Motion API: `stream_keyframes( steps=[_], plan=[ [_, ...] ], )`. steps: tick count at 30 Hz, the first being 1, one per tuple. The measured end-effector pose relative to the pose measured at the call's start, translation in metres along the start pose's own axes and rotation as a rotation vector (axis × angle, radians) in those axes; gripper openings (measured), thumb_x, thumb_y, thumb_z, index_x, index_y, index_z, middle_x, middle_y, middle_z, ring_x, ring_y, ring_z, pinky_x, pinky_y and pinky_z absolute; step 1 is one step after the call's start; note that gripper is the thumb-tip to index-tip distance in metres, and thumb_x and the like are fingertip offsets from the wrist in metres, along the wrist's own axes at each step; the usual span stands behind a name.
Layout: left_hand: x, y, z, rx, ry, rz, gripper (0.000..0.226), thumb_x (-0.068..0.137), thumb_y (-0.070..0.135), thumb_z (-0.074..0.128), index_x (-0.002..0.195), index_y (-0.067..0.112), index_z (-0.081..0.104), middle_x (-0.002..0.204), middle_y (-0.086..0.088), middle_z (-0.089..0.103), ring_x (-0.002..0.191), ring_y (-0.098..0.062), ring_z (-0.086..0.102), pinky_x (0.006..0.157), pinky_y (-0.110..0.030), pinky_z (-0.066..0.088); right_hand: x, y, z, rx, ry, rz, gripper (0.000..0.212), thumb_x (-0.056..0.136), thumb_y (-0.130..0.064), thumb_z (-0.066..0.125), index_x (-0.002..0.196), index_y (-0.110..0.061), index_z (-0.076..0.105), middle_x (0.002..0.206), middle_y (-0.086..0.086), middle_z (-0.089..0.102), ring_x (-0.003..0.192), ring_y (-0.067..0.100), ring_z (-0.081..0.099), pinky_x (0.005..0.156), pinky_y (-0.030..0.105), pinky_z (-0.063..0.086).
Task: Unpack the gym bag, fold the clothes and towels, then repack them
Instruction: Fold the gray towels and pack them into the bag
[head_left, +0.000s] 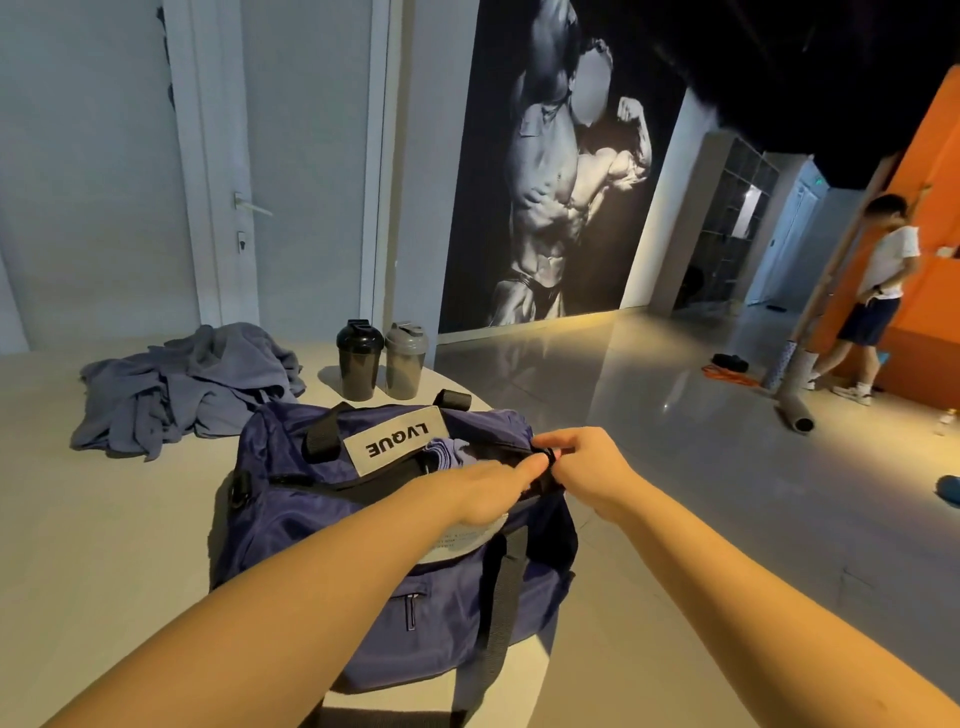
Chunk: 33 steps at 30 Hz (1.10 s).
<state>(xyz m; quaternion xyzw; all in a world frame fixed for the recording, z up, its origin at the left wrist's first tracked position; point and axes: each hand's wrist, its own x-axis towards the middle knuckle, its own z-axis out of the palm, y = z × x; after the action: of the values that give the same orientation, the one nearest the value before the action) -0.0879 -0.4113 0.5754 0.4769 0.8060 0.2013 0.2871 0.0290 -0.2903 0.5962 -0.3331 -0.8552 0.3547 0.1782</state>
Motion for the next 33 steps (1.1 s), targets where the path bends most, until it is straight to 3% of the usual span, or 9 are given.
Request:
stream_keyframes(
  steps=[3, 8, 13, 18, 21, 23, 27, 29, 33],
  plan=[
    [0.001, -0.009, -0.01, 0.093, 0.274, 0.078, 0.049, 0.107, 0.027, 0.032, 0.154, 0.024, 0.018, 0.119, -0.018, 0.063, 0.108, -0.039, 0.052, 0.1, -0.053, 0.039, 0.002, -0.006, 0.002, -0.01, -0.018, -0.03, 0.061, 0.086, 0.015, 0.046, 0.128, -0.021, 0.07, 0.135, 0.004, 0.064, 0.128, 0.028, 0.055, 0.102, 0.043, 0.053],
    [0.004, -0.021, -0.006, 0.134, 0.132, -0.036, 0.079, 0.081, 0.063, -0.003, 0.157, 0.044, 0.012, 0.149, -0.024, 0.036, 0.143, -0.054, 0.021, 0.113, -0.062, 0.024, 0.006, -0.008, 0.006, -0.021, -0.035, -0.017, 0.063, 0.083, 0.017, 0.044, 0.126, -0.02, 0.071, 0.132, 0.005, 0.065, 0.124, 0.03, 0.058, 0.099, 0.045, 0.055],
    [0.0, -0.02, -0.005, 0.23, 0.03, 0.007, 0.103, 0.06, 0.077, -0.005, 0.158, 0.048, 0.007, 0.165, -0.014, 0.018, 0.152, -0.047, 0.002, 0.119, -0.064, 0.014, 0.001, -0.009, 0.008, -0.016, -0.038, 0.019, 0.06, 0.084, 0.017, 0.044, 0.125, -0.017, 0.071, 0.13, 0.005, 0.066, 0.121, 0.028, 0.059, 0.1, 0.044, 0.055],
    [-0.02, -0.024, -0.024, 0.199, 0.069, 0.004, 0.075, 0.097, 0.067, 0.014, 0.155, 0.026, 0.037, 0.154, -0.015, 0.044, 0.135, -0.035, 0.044, 0.112, -0.049, 0.034, -0.009, -0.025, 0.002, -0.164, -0.055, 0.012, 0.05, 0.09, 0.007, 0.049, 0.129, -0.016, 0.069, 0.127, 0.004, 0.066, 0.116, 0.026, 0.06, 0.095, 0.04, 0.057],
    [-0.05, -0.032, -0.048, 0.201, 0.158, -0.028, 0.079, 0.1, 0.071, 0.018, 0.145, 0.017, 0.054, 0.151, -0.01, 0.05, 0.134, -0.031, 0.048, 0.112, -0.045, 0.035, -0.015, -0.049, 0.0, -0.27, -0.024, -0.011, 0.039, 0.092, -0.005, 0.054, 0.127, -0.012, 0.069, 0.124, 0.007, 0.069, 0.102, 0.024, 0.062, 0.079, 0.03, 0.052],
    [-0.073, -0.044, -0.067, 0.2, 0.224, -0.018, 0.067, 0.104, 0.063, 0.024, 0.144, 0.018, 0.054, 0.15, -0.01, 0.051, 0.132, -0.03, 0.049, 0.109, -0.042, 0.037, -0.019, -0.069, 0.005, -0.266, 0.025, -0.048, 0.039, 0.092, -0.007, 0.057, 0.129, -0.012, 0.068, 0.127, 0.008, 0.068, 0.109, 0.025, 0.062, 0.085, 0.029, 0.05],
    [-0.112, -0.086, -0.104, 0.158, 0.401, -0.034, 0.061, 0.104, 0.06, 0.03, 0.097, 0.016, 0.071, 0.096, -0.009, 0.068, 0.085, -0.022, 0.061, 0.078, -0.037, 0.048, -0.026, -0.116, 0.04, -0.206, 0.005, -0.178, 0.039, 0.09, -0.005, 0.057, 0.126, -0.012, 0.07, 0.125, 0.007, 0.069, 0.115, 0.024, 0.063, 0.091, 0.03, 0.05],
    [-0.129, -0.116, -0.118, 0.102, 0.5, -0.051, 0.06, 0.104, 0.057, 0.033, 0.068, 0.015, 0.054, 0.072, -0.005, 0.053, 0.067, -0.021, 0.05, 0.066, -0.035, 0.039, -0.025, -0.143, 0.068, -0.178, -0.049, -0.237, 0.039, 0.089, -0.003, 0.057, 0.126, -0.012, 0.069, 0.119, 0.004, 0.069, 0.11, 0.022, 0.063, 0.089, 0.03, 0.051],
    [-0.166, -0.187, -0.14, 0.013, 0.571, -0.129, 0.052, 0.107, 0.049, 0.037, 0.066, 0.017, 0.041, 0.066, -0.004, 0.04, 0.062, -0.02, 0.04, 0.059, -0.034, 0.029, -0.016, -0.201, 0.138, -0.135, -0.136, -0.323, 0.04, 0.092, -0.004, 0.057, 0.13, -0.013, 0.067, 0.124, 0.004, 0.066, 0.11, 0.021, 0.063, 0.083, 0.028, 0.05]
  ],
)
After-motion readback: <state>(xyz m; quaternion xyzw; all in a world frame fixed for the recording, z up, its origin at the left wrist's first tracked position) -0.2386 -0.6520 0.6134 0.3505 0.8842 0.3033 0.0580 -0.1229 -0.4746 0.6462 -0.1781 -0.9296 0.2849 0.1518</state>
